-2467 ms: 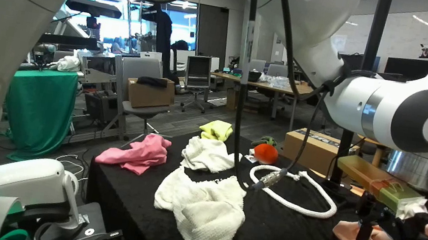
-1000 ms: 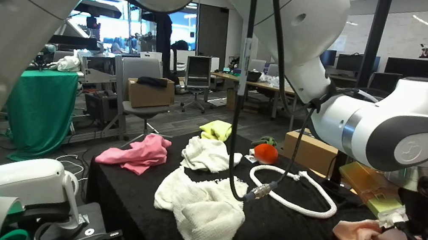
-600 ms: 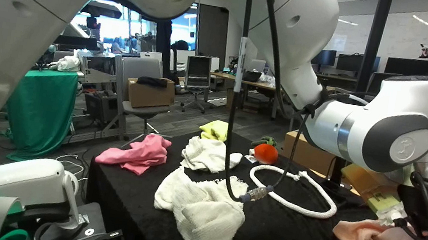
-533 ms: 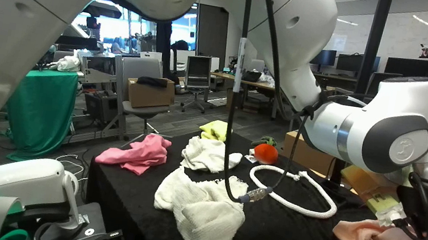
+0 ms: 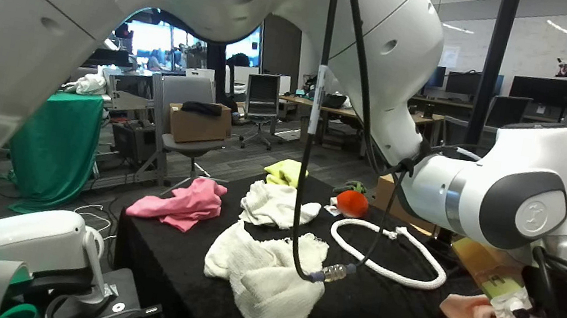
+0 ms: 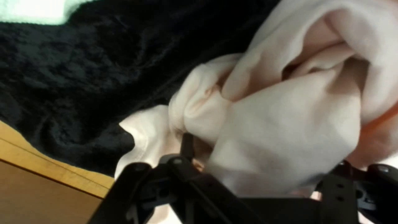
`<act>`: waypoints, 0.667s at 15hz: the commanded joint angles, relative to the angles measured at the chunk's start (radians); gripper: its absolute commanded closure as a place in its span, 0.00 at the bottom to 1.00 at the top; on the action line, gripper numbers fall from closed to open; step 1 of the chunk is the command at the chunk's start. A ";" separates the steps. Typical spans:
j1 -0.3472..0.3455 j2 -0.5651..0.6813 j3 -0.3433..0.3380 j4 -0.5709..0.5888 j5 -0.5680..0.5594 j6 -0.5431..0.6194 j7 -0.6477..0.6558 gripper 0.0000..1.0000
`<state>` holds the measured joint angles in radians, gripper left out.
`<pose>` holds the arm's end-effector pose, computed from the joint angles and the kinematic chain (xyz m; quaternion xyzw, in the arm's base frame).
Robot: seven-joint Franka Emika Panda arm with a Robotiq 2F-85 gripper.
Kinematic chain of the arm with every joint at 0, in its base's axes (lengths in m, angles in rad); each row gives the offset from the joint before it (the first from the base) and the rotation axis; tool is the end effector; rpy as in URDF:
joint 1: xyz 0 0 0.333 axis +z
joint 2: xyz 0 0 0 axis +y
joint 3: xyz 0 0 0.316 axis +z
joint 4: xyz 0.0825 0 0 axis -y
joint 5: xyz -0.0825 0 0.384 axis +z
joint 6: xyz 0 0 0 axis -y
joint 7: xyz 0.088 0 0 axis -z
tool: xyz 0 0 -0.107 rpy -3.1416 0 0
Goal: Pile the t-shirts and towels on the left side of the table
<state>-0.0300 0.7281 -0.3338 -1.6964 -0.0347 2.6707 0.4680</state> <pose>0.6666 -0.2195 0.2187 0.9255 -0.3337 0.1447 0.1056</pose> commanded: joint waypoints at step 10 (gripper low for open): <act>0.078 -0.089 -0.082 -0.052 -0.070 -0.041 0.030 0.91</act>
<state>0.0084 0.7187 -0.3868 -1.6969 -0.0593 2.6654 0.4997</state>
